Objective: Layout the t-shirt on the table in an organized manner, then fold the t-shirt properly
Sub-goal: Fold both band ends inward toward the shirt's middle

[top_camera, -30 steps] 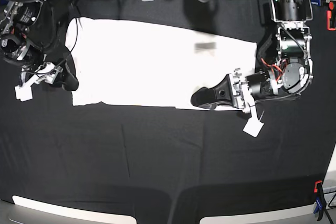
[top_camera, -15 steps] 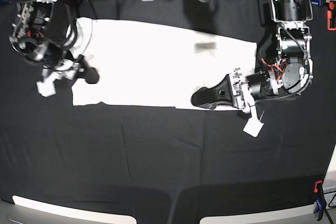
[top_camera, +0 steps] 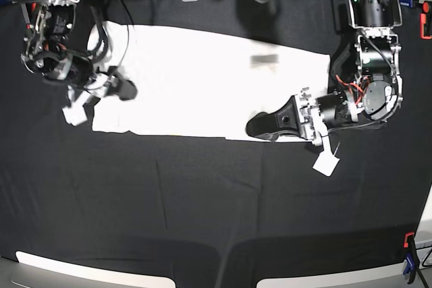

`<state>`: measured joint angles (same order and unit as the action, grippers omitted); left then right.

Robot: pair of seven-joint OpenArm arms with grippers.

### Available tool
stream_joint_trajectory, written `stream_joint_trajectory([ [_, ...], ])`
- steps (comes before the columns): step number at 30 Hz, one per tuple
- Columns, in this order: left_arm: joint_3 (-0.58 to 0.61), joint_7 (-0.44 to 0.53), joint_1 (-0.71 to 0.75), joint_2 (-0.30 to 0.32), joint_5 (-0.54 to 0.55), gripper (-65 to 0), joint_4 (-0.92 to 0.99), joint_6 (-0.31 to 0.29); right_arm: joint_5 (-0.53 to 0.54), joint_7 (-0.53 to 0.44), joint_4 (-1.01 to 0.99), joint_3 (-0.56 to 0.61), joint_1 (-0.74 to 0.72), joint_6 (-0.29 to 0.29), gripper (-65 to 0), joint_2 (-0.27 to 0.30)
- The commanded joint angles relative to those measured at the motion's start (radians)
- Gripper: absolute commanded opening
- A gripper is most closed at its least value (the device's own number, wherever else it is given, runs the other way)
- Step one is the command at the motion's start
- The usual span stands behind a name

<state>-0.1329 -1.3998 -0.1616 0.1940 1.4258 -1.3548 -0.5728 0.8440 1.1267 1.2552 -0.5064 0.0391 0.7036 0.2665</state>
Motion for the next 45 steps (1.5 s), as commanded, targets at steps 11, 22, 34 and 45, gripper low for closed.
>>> stream_joint_trajectory([
  [11, -0.003, 0.004, -0.021, 0.003, 0.034, -26.7, -0.018, -0.003, -0.050, 0.018, 0.033, -0.123, -0.053, -0.005, -65.0, 0.182],
  [22, -0.003, 0.004, -0.021, 0.003, 0.034, -26.7, -0.018, -0.004, -0.058, 0.020, 0.113, -0.128, -0.107, -0.029, -65.0, 0.197],
  [34, -0.003, 0.004, -0.021, 0.003, 0.035, -26.7, -0.018, -0.003, -0.061, 0.020, 0.480, -0.079, -0.026, -0.100, -65.0, -0.005],
  [45, -0.003, 0.004, -0.021, 0.003, 0.058, -26.7, -0.018, -0.004, -0.137, 0.019, 0.480, 0.311, -0.051, -0.112, -65.0, -0.182],
])
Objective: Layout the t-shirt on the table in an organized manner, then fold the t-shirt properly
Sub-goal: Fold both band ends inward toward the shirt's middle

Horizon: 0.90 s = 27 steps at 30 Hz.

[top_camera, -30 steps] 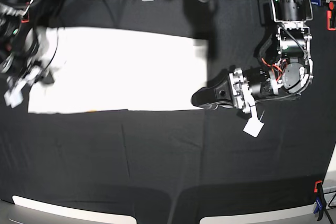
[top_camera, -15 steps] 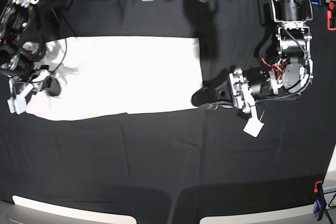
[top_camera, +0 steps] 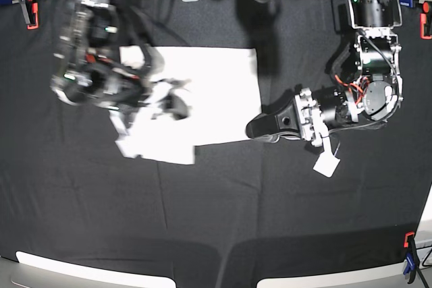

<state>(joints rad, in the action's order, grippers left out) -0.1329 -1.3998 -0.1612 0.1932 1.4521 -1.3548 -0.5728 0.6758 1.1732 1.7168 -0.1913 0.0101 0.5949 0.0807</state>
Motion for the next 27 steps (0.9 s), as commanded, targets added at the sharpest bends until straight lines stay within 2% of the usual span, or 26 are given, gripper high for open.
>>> stream_joint_trajectory([
  [1, -0.003, 0.004, -0.021, 0.004, 0.031, -26.7, -0.018, -0.004, 0.026, -0.027, 0.018, 0.014, -0.032, -0.010, -65.0, -0.014],
  [6, -0.003, 0.004, -0.021, 0.004, 0.031, -26.7, -0.018, -0.004, 0.002, -0.027, 0.018, 0.081, -0.063, -0.021, -65.0, -0.105],
  [12, -0.003, 0.004, -0.021, 0.004, 0.031, -26.7, -0.018, -0.004, -0.219, -0.027, 0.018, 0.110, -0.063, -0.019, -65.0, -0.201],
  [17, -0.003, 0.004, -0.021, 0.004, 0.031, -26.7, -0.018, -0.004, -0.263, -0.027, 0.018, 0.113, -0.063, -0.020, -65.0, -0.238],
  [20, -0.003, 0.004, -0.021, 0.004, 0.031, -26.7, -0.018, -0.004, -0.245, -0.027, 0.018, 0.126, -0.063, -0.019, -46.1, -0.238],
  [22, -0.003, 0.004, -0.021, 0.004, 0.031, -26.7, -0.018, -0.004, -0.192, -0.027, 0.018, 0.138, -0.063, -0.019, -36.2, -0.238],
  [24, -0.003, 0.004, -0.021, 0.004, 0.031, -26.7, -0.018, -0.004, -0.088, -0.027, 0.018, 0.153, -0.063, -0.019, -31.9, -0.238],
  [27, -0.003, 0.004, -0.021, 0.004, 0.031, -26.7, -0.018, -0.004, 0.027, -0.027, 0.018, 0.176, -0.063, -0.019, -32.0, -0.238],
])
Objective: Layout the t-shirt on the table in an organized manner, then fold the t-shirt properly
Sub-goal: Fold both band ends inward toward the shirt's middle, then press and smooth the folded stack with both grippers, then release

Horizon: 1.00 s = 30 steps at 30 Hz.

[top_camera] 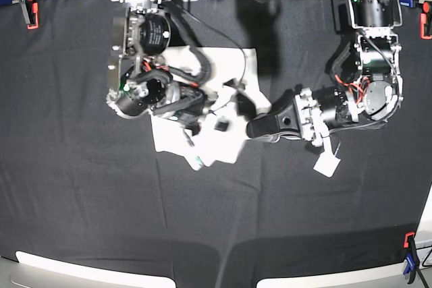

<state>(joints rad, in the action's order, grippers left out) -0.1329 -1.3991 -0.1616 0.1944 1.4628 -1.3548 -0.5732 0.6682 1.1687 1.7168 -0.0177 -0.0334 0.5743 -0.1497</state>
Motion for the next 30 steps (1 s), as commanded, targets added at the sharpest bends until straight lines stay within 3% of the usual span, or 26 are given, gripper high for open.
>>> stream_joint_trajectory([
  [1, -0.003, 0.003, -0.021, 0.003, 0.021, -26.7, -0.018, -0.003, 0.045, -0.023, 0.018, 0.006, -0.019, 0.003, -32.0, -0.007],
  [3, -0.003, 0.003, -0.021, 0.003, 0.021, -26.7, -0.018, -0.003, 0.031, -0.023, 0.018, 0.004, -0.019, 0.005, -32.0, -0.005],
  [6, -0.003, 0.003, -0.021, 0.003, 0.021, -26.7, -0.018, -0.003, -0.072, -0.023, 0.019, 0.004, -0.022, 0.007, -32.0, 0.007],
  [11, -0.003, 0.003, -0.021, 0.003, 0.021, -26.7, -0.018, -0.003, -0.269, -0.025, 0.023, -0.021, -0.049, 0.074, -32.0, 0.044],
  [16, -0.003, 0.003, -0.015, 0.000, 0.021, -26.7, -0.018, -0.004, -0.315, -0.114, 0.022, -0.108, -0.141, 0.072, -32.1, 0.118],
  [19, -0.003, 0.003, 0.017, -0.014, 0.021, -26.7, -0.018, -0.026, -0.314, -0.121, 0.021, -0.160, -0.217, 0.042, -32.1, 0.164],
  [24, -0.003, 0.003, 0.113, -0.109, 0.021, -26.8, -0.018, -0.113, -0.291, -0.115, -0.060, -0.183, -0.333, 0.015, -32.1, 0.233],
  [30, -0.003, 0.003, 0.198, -0.243, -0.220, -26.8, -0.018, -0.125, -0.291, -0.114, -0.352, -0.183, -0.460, 0.017, -32.1, 0.278],
])
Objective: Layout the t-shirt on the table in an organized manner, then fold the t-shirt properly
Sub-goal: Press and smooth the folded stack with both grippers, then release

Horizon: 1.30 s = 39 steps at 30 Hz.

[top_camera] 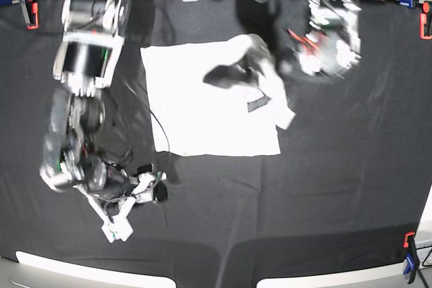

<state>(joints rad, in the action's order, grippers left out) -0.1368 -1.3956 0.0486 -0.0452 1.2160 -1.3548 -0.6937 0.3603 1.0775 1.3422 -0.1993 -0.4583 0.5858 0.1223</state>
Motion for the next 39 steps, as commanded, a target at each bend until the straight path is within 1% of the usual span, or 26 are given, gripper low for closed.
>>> stream_joint_trajectory([
  [1, 0.001, -0.001, -0.006, -0.016, -0.017, -26.8, -0.018, -0.004, 0.015, -0.023, -0.029, -0.002, -0.055, 0.008, -32.1, 0.008],
  [2, 0.001, -0.001, -0.003, -0.026, -0.056, -26.8, -0.018, -0.004, 0.016, -0.023, -0.075, -0.002, -0.072, 0.014, -32.1, 0.009],
  [4, 0.001, 0.026, -0.001, -0.038, -0.122, -26.8, -0.019, -0.004, 0.017, -0.025, -0.158, -0.002, -0.102, 0.051, -32.1, 0.007],
  [6, 0.002, 0.034, -0.001, -0.041, -0.162, -26.8, -0.020, -0.004, 0.017, -0.045, -0.232, -0.001, -0.125, 0.074, -32.1, 0.005],
  [9, 0.002, 0.036, 0.003, -0.040, -0.195, -26.8, -0.021, -0.004, 0.016, -0.070, -0.331, 0.011, -0.148, 0.074, -32.1, 0.005],
  [11, 0.002, 0.036, 0.011, -0.041, -0.196, -26.8, -0.021, -0.004, 0.016, -0.084, -0.383, 0.025, -0.154, 0.073, -32.1, 0.005],
  [15, 0.002, 0.041, 0.027, -0.040, -0.214, -26.8, -0.020, -0.004, 0.017, -0.077, -0.436, 0.070, -0.153, 0.073, -32.1, 0.005],
  [17, 0.002, 0.084, 0.030, -0.040, -0.278, -26.8, -0.020, -0.004, 0.018, -0.046, -0.439, 0.094, -0.150, 0.073, -32.1, 0.003],
  [19, 0.002, 0.133, 0.029, -0.040, -0.361, -26.8, -0.020, -0.004, 0.023, 0.050, -0.439, 0.106, -0.148, 0.073, -32.1, -0.003],
  [20, 0.002, 0.156, 0.028, -0.040, -0.402, -26.8, -0.020, -0.004, 0.028, 0.068, -0.439, 0.108, -0.147, 0.071, -32.1, -0.006],
  [23, 0.002, 0.219, 0.020, -0.037, -0.503, -26.8, -0.020, -0.004, 0.032, 0.067, -0.439, 0.107, -0.125, 0.073, -32.1, -0.004],
  [28, 0.002, 0.254, -0.012, -0.034, -0.649, -26.8, -0.020, -0.004, 0.033, 0.067, -0.439, 0.107, -0.075, 0.072, -32.1, 0.018],
  [29, 0.002, 0.261, -0.018, -0.029, -0.677, -26.8, -0.020, -0.004, 0.038, 0.067, -0.438, 0.107, -0.063, 0.071, -32.1, 0.027],
  [31, 0.002, 0.276, -0.028, -0.013, -0.714, -26.8, -0.020, 0.014, 0.053, 0.067, -0.436, 0.107, -0.042, 0.067, -32.1, 0.052],
  [33, 0.002, 0.304, -0.034, 0.014, -0.758, -26.8, -0.020, 0.023, 0.098, 0.068, -0.431, 0.107, -0.027, 0.055, -32.1, 0.082],
  [35, 0.002, 0.344, -0.038, 0.050, -0.788, -26.8, -0.020, 0.052, 0.130, 0.068, -0.430, 0.107, -0.015, 0.041, -32.1, 0.112],
  [37, 0.002, 0.373, -0.042, 0.090, -0.803, -26.8, -0.020, 0.079, 0.157, 0.068, -0.430, 0.107, 0.002, 0.042, -32.1, 0.133],
  [39, 0.002, 0.376, -0.050, 0.127, -0.804, -26.8, -0.020, 0.081, 0.177, 0.068, -0.430, 0.107, 0.027, 0.042, -32.1, 0.144],
])
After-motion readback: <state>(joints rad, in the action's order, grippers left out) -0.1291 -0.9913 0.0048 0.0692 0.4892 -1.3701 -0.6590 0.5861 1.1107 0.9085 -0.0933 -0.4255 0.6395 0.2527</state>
